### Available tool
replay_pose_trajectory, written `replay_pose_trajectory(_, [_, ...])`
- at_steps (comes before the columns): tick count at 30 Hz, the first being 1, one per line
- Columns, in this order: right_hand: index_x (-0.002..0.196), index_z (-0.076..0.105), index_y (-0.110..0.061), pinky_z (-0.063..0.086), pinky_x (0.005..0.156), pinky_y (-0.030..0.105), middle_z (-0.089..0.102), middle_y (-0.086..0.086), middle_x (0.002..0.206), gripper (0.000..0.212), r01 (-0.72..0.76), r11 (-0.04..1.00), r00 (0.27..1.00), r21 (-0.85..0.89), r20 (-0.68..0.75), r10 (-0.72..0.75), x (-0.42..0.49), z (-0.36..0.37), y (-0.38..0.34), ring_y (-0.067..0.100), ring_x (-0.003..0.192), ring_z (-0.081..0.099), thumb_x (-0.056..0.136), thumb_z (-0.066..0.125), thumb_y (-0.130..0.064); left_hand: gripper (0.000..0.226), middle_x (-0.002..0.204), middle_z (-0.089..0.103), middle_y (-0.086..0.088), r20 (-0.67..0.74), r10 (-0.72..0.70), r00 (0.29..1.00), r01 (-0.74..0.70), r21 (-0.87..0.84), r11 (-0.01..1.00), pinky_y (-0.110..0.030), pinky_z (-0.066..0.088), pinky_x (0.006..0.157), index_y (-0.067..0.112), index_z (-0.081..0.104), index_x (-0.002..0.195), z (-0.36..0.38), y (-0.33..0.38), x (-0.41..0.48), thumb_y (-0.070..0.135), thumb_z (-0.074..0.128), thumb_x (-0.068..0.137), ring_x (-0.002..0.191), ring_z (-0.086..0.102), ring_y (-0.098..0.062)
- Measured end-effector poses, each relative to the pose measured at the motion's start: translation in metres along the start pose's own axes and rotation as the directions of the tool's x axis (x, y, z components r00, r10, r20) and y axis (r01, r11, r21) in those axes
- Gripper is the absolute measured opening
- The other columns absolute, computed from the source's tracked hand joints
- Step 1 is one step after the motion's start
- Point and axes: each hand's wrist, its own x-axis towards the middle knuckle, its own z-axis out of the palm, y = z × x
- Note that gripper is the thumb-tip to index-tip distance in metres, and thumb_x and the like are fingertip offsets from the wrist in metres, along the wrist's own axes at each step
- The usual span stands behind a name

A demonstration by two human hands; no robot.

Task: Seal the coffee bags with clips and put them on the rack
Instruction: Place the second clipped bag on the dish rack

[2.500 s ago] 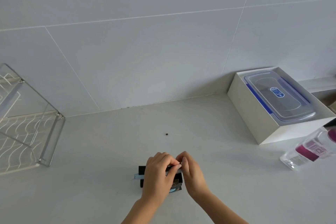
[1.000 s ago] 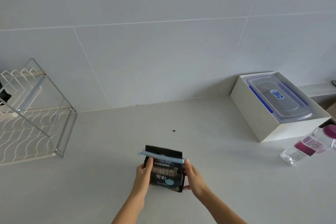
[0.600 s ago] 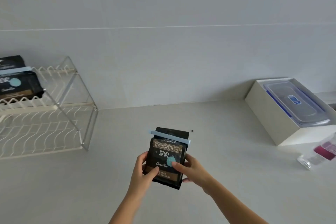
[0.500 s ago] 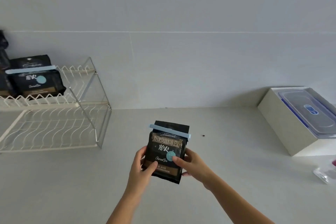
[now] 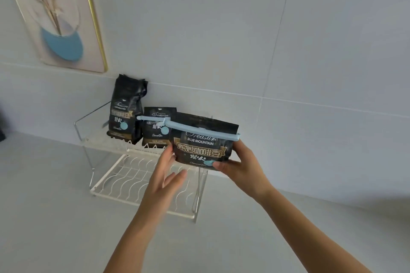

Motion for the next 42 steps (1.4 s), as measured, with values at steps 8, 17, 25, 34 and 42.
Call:
replay_pose_trajectory(8, [0.121, 0.051, -0.027, 0.051, 0.093, 0.026, 0.058, -0.001, 0.122, 0.055, 0.067, 0.988, 0.998, -0.137, 0.010, -0.067, 0.098, 0.033, -0.014, 0.013, 0.117, 0.052, 0.076, 0.071, -0.001, 0.066, 0.146, 0.035, 0.023, 0.036, 0.057, 0.998, -0.058, 0.039, 0.998, -0.033, 0.027, 0.108, 0.050, 0.023, 0.139, -0.053, 0.010, 0.072, 0.041, 0.060, 0.085, 0.134, 0.030, 0.004])
replay_pose_trajectory(17, [0.119, 0.049, -0.030, 0.048, 0.088, 0.022, 0.061, -0.021, 0.107, 0.062, -0.147, 0.946, 0.989, -0.289, -0.041, 0.141, 0.137, 0.035, 0.040, 0.002, 0.107, 0.057, 0.068, 0.081, -0.015, 0.055, 0.138, 0.045, 0.012, 0.120, -0.052, 0.991, 0.029, 0.184, 0.982, -0.038, 0.039, 0.106, 0.032, 0.031, 0.140, -0.076, -0.029, 0.140, 0.028, 0.056, 0.091, 0.127, 0.045, -0.010])
replay_pose_trajectory(25, [0.135, 0.040, -0.027, 0.028, 0.109, 0.050, 0.032, 0.002, 0.147, 0.069, -0.248, 0.836, 0.968, -0.489, -0.090, 0.235, 0.157, 0.036, 0.058, 0.026, 0.136, 0.020, 0.075, 0.074, -0.031, 0.043, 0.108, 0.047, 0.036, 0.141, -0.112, 0.984, 0.093, 0.133, 0.987, -0.008, 0.045, 0.068, 0.059, 0.037, 0.105, -0.073, -0.048, 0.158, 0.025, 0.058, 0.089, 0.104, 0.053, 0.010])
replay_pose_trajectory(34, [0.123, 0.040, -0.025, 0.046, 0.097, 0.042, 0.051, -0.005, 0.118, 0.048, -0.236, 0.854, 0.960, -0.463, -0.248, 0.130, 0.146, 0.057, 0.060, 0.017, 0.118, 0.042, 0.082, 0.065, -0.028, 0.052, 0.126, 0.049, 0.018, 0.117, -0.112, 0.987, 0.101, 0.100, 0.990, -0.020, 0.041, 0.086, 0.043, 0.032, 0.130, -0.073, -0.047, 0.173, 0.029, 0.060, 0.088, 0.123, 0.047, -0.009])
replay_pose_trajectory(42, [0.112, 0.037, -0.033, 0.029, 0.104, 0.040, 0.062, -0.010, 0.118, 0.036, -0.144, 0.788, 0.985, -0.599, -0.164, 0.056, 0.141, 0.041, 0.047, 0.013, 0.116, 0.047, 0.083, 0.058, -0.041, 0.061, 0.113, 0.050, 0.023, 0.061, -0.113, 0.992, 0.112, 0.019, 0.994, -0.005, 0.046, 0.061, 0.031, 0.031, 0.139, -0.069, -0.040, 0.174, 0.024, 0.061, 0.087, 0.107, 0.049, 0.004])
